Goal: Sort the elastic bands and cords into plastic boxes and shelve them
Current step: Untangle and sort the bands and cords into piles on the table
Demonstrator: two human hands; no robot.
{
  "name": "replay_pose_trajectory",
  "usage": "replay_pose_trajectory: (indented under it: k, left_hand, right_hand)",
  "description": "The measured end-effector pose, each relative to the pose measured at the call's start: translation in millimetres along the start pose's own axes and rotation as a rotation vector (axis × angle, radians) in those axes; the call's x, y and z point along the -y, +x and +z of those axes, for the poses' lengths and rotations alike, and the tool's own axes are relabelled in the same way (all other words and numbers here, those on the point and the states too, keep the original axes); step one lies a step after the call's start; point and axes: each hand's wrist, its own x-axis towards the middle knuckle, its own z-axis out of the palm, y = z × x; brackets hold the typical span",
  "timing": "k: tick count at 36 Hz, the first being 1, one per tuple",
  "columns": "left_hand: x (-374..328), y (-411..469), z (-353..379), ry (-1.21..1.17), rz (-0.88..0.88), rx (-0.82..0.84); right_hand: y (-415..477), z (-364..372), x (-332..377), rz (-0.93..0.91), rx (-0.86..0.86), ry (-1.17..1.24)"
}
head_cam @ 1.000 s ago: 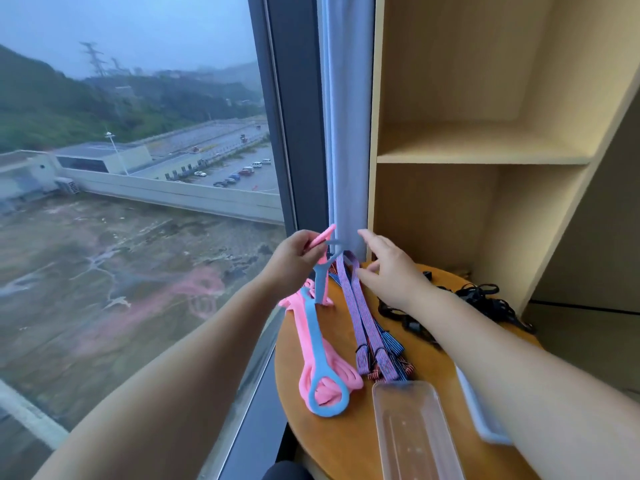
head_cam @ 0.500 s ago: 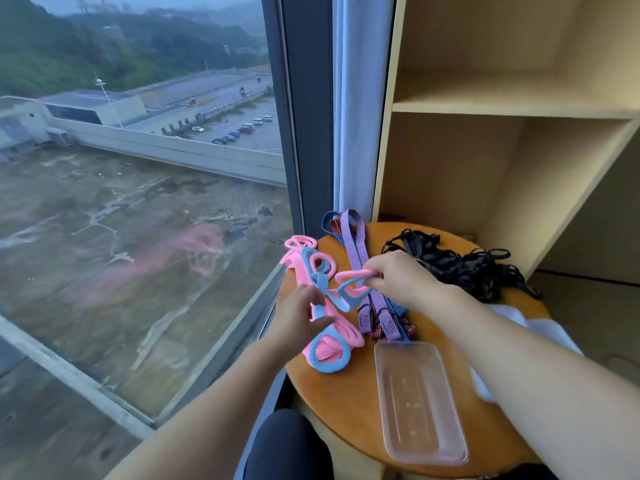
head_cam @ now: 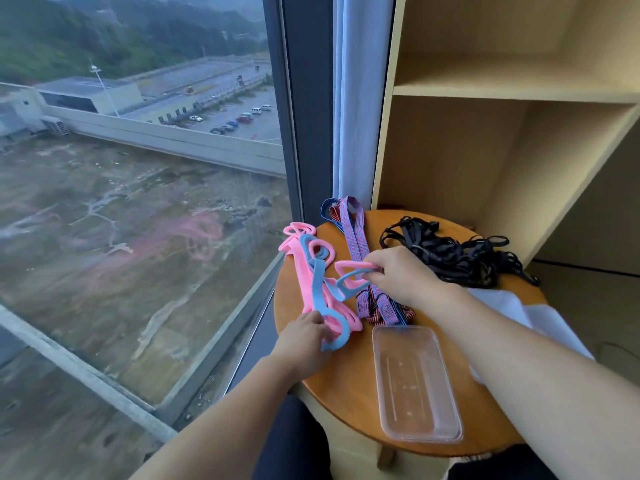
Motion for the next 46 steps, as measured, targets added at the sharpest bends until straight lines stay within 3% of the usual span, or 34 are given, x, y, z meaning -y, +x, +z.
replay_pose_trajectory:
  k: [8, 11, 19, 24, 36, 46]
  left_hand:
    - [9, 4, -72, -0.398, -0.195, -0.347]
    - [8, 20, -114, -0.561, -0.265, -0.516]
    - [-21, 52, -224, -0.714, -0.113, -0.683]
    - [-40, 57, -280, -0.820, 0.007, -0.741]
    - [-100, 42, -361, -0.942, 0.208, -0.842]
    - [-139, 24, -361, -1.201, 0.315, -0.671]
  right_hand:
    - [5, -10, -4, 0.003, -0.144, 0.066]
    - [12, -15, 2, -0.017, -0.108, 0.123]
    - [43, -55, 39, -0.154, -0.152, 0.452]
    - [57, -108, 69, -0.266, -0.281, 0.660]
    - [35, -206, 125, -0.423, -0.417, 0.636]
    - [3, -218, 125, -0.472, -0.371, 0.933]
